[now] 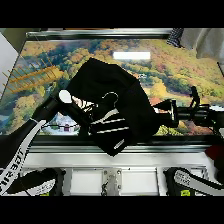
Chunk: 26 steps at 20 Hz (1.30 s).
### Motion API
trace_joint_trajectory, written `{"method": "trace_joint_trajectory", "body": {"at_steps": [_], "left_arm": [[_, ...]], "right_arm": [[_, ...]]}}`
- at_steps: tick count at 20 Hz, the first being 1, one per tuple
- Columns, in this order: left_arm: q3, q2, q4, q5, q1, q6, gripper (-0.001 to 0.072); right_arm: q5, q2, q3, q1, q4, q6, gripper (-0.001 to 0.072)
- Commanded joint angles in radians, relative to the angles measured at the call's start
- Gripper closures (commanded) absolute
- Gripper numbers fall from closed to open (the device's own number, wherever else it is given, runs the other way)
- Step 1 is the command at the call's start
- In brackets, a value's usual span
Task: Fold the clothes and pants, and hang the long-sleeved shirts on hangers.
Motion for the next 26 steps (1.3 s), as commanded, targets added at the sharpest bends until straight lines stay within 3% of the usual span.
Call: {"method": "trace_joint_trajectory", "body": {"at_steps": [1,3,4,6,7,9,10,11,13,26], "left_arm": [[0.0,0.0,0.006,-0.003,0.001,-0.001,0.0695],[0.0,0.0,0.006,-0.004,0.001,-0.002,0.0695],[0.0,0.0,0.006,-0.003,0.001,-0.002,0.0694],[0.0,0.0,0.006,0.003,0.001,-0.001,0.0694],[-0.001,0.0,0.006,0.007,0.001,-0.001,0.0695],[-0.001,0.0,0.006,0.013,0.001,-0.001,0.0695],[0.0,0.0,0.006,0.013,0.001,-0.002,0.0695],[0.0,0.0,0.006,0.013,0.001,-0.002,0.0695],[-0.001,0.0,0.006,0.013,0.001,-0.002,0.0694],[0.0,0.0,0.006,0.013,0.001,-0.002,0.0694]], "right_arm": [[0.0,-0.004,0.001,-0.037,-0.007,0.025,0.0037],[0.012,-0.008,0.001,-0.031,-0.02,0.052,0.0043],[0.039,-0.008,0.001,-0.028,-0.024,0.053,0.0179],[0.067,-0.011,0.001,-0.022,-0.037,0.093,0.0627],[0.06,-0.012,0.001,-0.018,-0.06,0.093,0.0689],[0.034,-0.012,0.0,-0.009,-0.079,0.093,0.0689],[0.029,-0.012,0.0,-0.003,-0.079,0.093,0.0686],[0.029,-0.012,0.0,0.001,-0.079,0.093,0.0572],[0.027,-0.012,0.0,0.01,-0.079,0.092,-0.0008],[0.038,-0.06,0.0,0.129,-0.079,0.119,-0.0008]]}}
